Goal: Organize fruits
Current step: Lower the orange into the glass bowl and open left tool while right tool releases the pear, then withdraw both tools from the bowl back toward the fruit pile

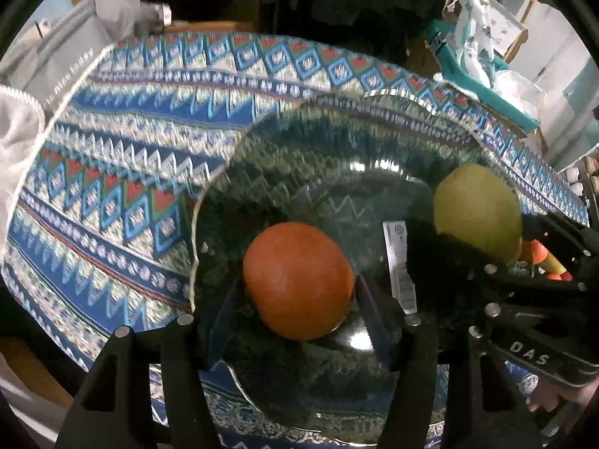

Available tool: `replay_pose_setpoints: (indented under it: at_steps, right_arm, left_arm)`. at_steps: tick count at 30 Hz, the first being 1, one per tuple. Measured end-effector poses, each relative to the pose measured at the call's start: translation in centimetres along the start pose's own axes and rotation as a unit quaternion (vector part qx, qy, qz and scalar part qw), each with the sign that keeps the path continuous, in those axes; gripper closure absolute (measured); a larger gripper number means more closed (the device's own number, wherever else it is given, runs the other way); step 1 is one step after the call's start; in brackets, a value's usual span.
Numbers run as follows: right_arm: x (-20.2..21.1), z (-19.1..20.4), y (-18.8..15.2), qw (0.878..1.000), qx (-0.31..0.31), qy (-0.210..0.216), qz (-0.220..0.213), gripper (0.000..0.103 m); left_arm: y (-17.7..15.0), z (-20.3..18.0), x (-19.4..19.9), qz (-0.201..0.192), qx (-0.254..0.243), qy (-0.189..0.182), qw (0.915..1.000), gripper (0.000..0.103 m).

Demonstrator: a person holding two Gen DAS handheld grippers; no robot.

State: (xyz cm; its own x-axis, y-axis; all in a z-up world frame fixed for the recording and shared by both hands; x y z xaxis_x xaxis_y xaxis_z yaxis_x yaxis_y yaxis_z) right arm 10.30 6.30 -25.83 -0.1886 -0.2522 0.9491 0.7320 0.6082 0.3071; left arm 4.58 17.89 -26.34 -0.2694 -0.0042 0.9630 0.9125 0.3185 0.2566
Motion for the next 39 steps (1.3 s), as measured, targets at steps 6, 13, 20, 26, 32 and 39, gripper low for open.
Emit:
replay_pose_setpoints:
  at_steps: [6,13,20,26,32,39]
  right_arm:
    - [0.2,-0.2,-0.3,1.000,-0.005,0.003,-0.004,0.035]
    - [2.8,-0.1,0.5,0.999,-0.006,0.012,-0.049,0.029]
    - [5.5,-1.0,0.8,0.997,-0.018,-0.002,-0.073,0.028]
    - [7.9,-2.3,-0.1,0.995,-0.031,-0.022,-0.092,0.028]
    - [10.6,-3.5,-0.9,0.992,-0.038,-0.044,-0.114,0.028]
    - [13.4,-5.3,-2.2,0.988,-0.057,-0.055,-0.131,0.028]
  left_arm:
    - [0.2,0.2,1.0,-0.016,-0.007,0.006,0.9998,0.027]
    - [0.3,0.4,2.3,-0.026,-0.003,-0.004,0.9996,0.028]
    - [0.4,0.1,4.2,-0.045,-0.003,-0.020,0.9988,0.028]
    - [0.4,-0.6,5.8,-0.060,-0.008,-0.029,0.9978,0.028]
    - [0.2,-2.2,7.6,-0.081,-0.030,-0.028,0.9958,0.027]
    - [0.1,-4.3,8.7,-0.093,-0.054,-0.035,0.9936,0.025]
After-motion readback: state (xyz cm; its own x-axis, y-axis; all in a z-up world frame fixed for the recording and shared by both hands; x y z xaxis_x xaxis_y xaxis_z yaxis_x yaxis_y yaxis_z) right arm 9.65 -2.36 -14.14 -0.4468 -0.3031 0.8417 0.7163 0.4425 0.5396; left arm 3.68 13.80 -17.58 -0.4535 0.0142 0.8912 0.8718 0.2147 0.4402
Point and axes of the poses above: each gripper's, at about its wrist camera, not at the fingertips, and x roughly against the way its jaws point, z to its left, y to its top, the point moved 4 cm from there along -x, roughly the way its jaws point, and after that the axes turned 4 degrees about z, right-handed, at the moved point
